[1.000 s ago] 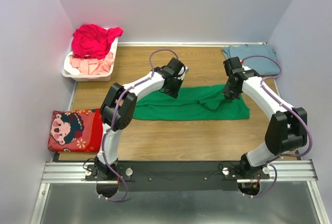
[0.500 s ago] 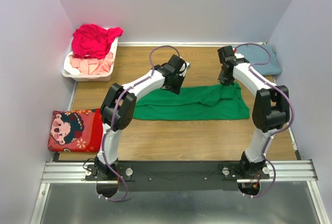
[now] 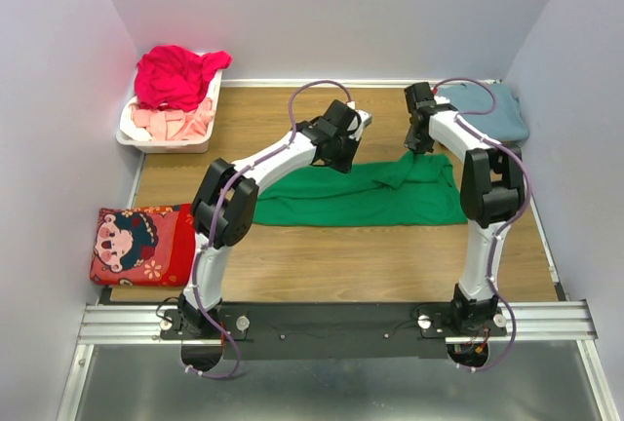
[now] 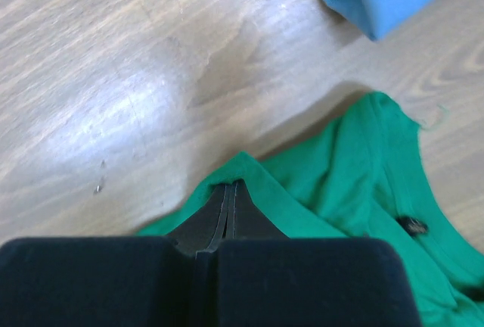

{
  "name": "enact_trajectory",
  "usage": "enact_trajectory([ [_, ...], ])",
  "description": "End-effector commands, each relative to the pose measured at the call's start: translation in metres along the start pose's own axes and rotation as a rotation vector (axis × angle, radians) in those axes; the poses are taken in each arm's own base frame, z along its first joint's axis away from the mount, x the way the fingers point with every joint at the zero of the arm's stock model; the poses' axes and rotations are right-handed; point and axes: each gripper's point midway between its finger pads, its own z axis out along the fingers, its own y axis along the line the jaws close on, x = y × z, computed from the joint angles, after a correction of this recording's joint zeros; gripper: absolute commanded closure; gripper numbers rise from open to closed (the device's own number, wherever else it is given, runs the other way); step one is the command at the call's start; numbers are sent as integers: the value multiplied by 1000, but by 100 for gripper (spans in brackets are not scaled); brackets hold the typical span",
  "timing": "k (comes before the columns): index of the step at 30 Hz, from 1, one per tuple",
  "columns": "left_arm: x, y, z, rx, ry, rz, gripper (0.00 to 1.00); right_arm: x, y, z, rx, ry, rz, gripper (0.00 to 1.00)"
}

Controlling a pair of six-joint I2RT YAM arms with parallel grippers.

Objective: Fold and stack the t-shirts
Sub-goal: Fold the tshirt

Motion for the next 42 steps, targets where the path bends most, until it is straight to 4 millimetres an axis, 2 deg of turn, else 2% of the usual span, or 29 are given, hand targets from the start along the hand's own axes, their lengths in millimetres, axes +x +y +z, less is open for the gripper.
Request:
enact_trajectory([
  [1,-24,-38,-7,81,-127,102,76,-4,14,24,-30,21,6,99],
  [3,-22,-44,-2,69,-140,116,74,-4,17,27,-44,32,12,99],
  [9,-39,-73,7,69,-236,157,69,-1,25,41,-85,75,15,99],
  [10,-40,-77,11,63,-244,167,61,0,26,43,-99,85,20,99],
  [15,-60,-94,18,42,-306,196,50,2,29,50,-132,119,29,99],
  [18,-63,-90,29,7,-305,188,41,2,30,50,-144,125,27,99],
  [20,-60,-93,36,20,-291,194,27,2,31,50,-153,131,29,99],
  [21,-60,-95,37,26,-291,193,26,2,31,51,-155,131,29,99],
  [29,-53,-94,59,26,-255,169,28,3,35,52,-181,148,44,99],
  [30,-52,-99,59,57,-249,173,29,4,36,52,-182,150,44,99],
  [34,-49,-101,68,61,-229,173,42,3,36,53,-185,152,47,99],
  [42,-28,-90,86,21,-168,165,45,4,35,53,-188,159,52,99],
])
